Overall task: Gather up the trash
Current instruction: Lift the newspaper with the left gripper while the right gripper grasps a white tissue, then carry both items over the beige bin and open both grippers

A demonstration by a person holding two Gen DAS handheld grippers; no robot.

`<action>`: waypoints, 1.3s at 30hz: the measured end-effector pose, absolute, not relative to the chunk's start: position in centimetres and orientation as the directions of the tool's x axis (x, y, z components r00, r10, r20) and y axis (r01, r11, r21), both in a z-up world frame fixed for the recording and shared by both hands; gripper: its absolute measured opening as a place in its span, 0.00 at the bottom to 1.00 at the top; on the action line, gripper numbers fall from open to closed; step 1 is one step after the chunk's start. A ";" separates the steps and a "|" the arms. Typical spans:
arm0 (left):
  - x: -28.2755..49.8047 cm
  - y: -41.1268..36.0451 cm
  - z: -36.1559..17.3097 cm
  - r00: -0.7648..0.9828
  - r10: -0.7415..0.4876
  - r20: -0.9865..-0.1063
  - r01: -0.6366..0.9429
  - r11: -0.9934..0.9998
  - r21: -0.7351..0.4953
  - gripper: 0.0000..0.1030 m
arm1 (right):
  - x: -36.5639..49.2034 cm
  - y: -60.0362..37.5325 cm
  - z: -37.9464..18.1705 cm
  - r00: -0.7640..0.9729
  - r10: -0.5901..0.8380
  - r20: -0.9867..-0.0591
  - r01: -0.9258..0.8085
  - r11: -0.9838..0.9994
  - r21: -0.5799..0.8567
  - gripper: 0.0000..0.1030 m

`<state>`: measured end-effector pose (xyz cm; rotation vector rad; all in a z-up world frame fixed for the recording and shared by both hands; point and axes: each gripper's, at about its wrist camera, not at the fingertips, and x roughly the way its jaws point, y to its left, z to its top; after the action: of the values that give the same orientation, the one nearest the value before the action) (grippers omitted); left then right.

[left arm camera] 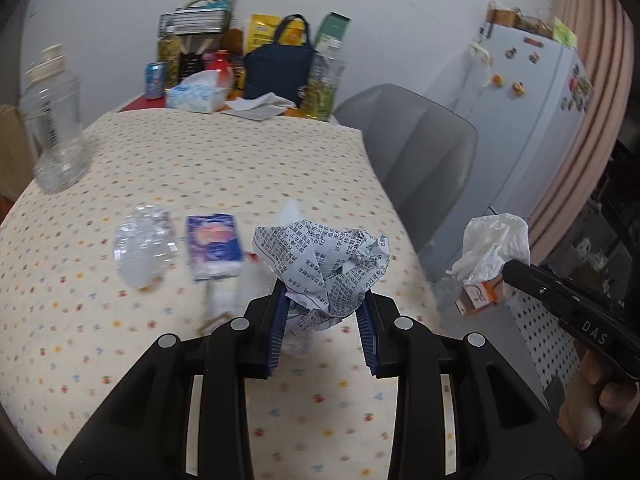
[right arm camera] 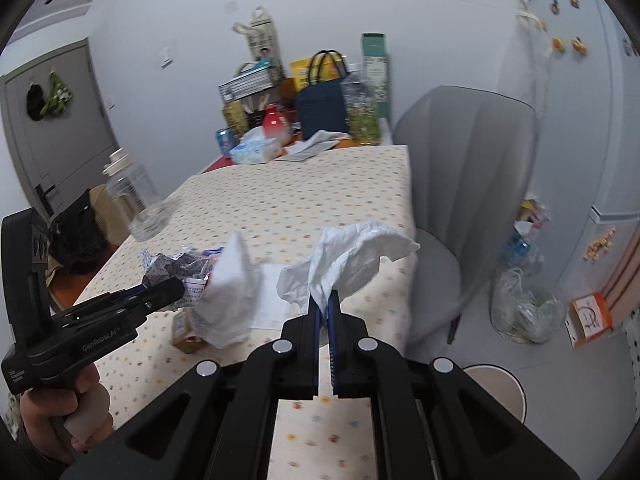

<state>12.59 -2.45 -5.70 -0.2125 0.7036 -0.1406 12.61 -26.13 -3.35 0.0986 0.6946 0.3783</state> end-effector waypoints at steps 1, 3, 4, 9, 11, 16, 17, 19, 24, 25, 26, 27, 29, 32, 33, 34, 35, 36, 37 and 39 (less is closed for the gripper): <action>12.9 -3.2 -5.8 0.747 -0.212 -0.630 0.070 0.968 -0.243 0.31 | 12.6 -27.1 -3.6 0.707 0.361 -0.608 -0.289 0.932 0.218 0.05; 13.6 -4.8 -6.0 0.730 -0.236 -0.641 0.098 0.965 -0.244 0.31 | 12.6 -28.8 -4.1 0.712 0.343 -0.612 -0.256 0.939 0.228 0.05; 13.9 -5.6 -6.2 0.722 -0.248 -0.646 0.111 0.963 -0.245 0.31 | 12.5 -29.6 -4.5 0.715 0.333 -0.615 -0.240 0.943 0.232 0.05; 15.3 -10.0 -6.7 0.680 -0.299 -0.669 0.183 0.953 -0.240 0.31 | 12.7 -34.1 -6.5 0.711 0.281 -0.645 -0.144 0.956 0.257 0.05; 15.7 -11.8 -7.3 0.660 -0.315 -0.682 0.207 0.949 -0.238 0.31 | 12.9 -35.8 -7.6 0.708 0.260 -0.656 -0.105 0.958 0.267 0.05; 17.0 -16.7 -8.9 0.596 -0.348 -0.724 0.270 0.936 -0.227 0.31 | 13.3 -39.4 -11.2 0.680 0.224 -0.698 -0.020 0.957 0.288 0.05; 17.2 -17.5 -9.2 0.585 -0.349 -0.732 0.278 0.934 -0.223 0.31 | 13.4 -40.3 -12.4 0.669 0.217 -0.711 0.003 0.955 0.295 0.05; 17.9 -19.3 -9.9 0.558 -0.356 -0.750 0.295 0.929 -0.222 0.31 | 13.7 -42.0 -14.3 0.650 0.204 -0.732 0.041 0.952 0.302 0.05; 19.5 -23.6 -12.2 0.496 -0.357 -0.791 0.312 0.924 -0.221 0.31 | 14.3 -45.9 -19.3 0.594 0.194 -0.781 0.133 0.934 0.332 0.07; 19.8 -24.5 -12.7 0.482 -0.358 -0.800 0.314 0.922 -0.224 0.31 | 14.3 -46.6 -20.2 0.586 0.195 -0.786 0.144 0.930 0.338 0.07; 20.0 -25.3 -13.1 0.469 -0.359 -0.807 0.318 0.921 -0.224 0.31 | 14.3 -47.4 -21.3 0.576 0.196 -0.793 0.160 0.925 0.345 0.07; 20.3 -26.3 -13.5 0.456 -0.359 -0.815 0.324 0.919 -0.224 0.31 | 14.3 -48.0 -22.2 0.569 0.198 -0.798 0.172 0.920 0.352 0.08; 20.7 -28.1 -14.4 0.434 -0.356 -0.827 0.335 0.917 -0.219 0.31 | 14.3 -49.0 -23.5 0.559 0.205 -0.803 0.189 0.912 0.364 0.08; 21.4 -29.8 -15.9 0.402 -0.343 -0.849 0.320 0.921 -0.221 0.31 | 14.7 -50.2 -25.7 0.546 0.218 -0.809 0.205 0.902 0.381 0.14; 21.7 -30.3 -16.4 0.392 -0.339 -0.855 0.312 0.924 -0.223 0.31 | 15.0 -50.6 -26.6 0.535 0.233 -0.812 0.207 0.896 0.393 0.26; 21.9 -30.8 -16.9 0.383 -0.331 -0.862 0.302 0.927 -0.222 0.31 | 15.1 -51.0 -27.5 0.527 0.240 -0.815 0.215 0.890 0.401 0.58; 22.2 -31.2 -17.5 0.372 -0.325 -0.869 0.291 0.930 -0.223 0.31 | 15.1 -51.4 -28.2 0.528 0.226 -0.819 0.233 0.888 0.396 0.66; 22.2 -31.7 -18.0 0.361 -0.321 -0.875 0.283 0.932 -0.225 0.31 | 15.2 -51.7 -28.6 0.529 0.213 -0.821 0.245 0.888 0.389 0.64; 22.4 -31.8 -18.4 0.355 -0.318 -0.879 0.278 0.934 -0.226 0.31 | 15.2 -52.0 -29.3 0.521 0.214 -0.826 0.254 0.885 0.390 0.63; 22.6 -32.2 -19.2 0.344 -0.311 -0.886 0.271 0.936 -0.223 0.31 | 15.0 -52.7 -30.5 0.508 0.237 -0.828 0.271 0.869 0.414 0.62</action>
<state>22.61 -32.16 -19.16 -0.0390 1.1597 -0.3776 15.04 -52.74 -30.48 0.5429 1.0523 -0.0217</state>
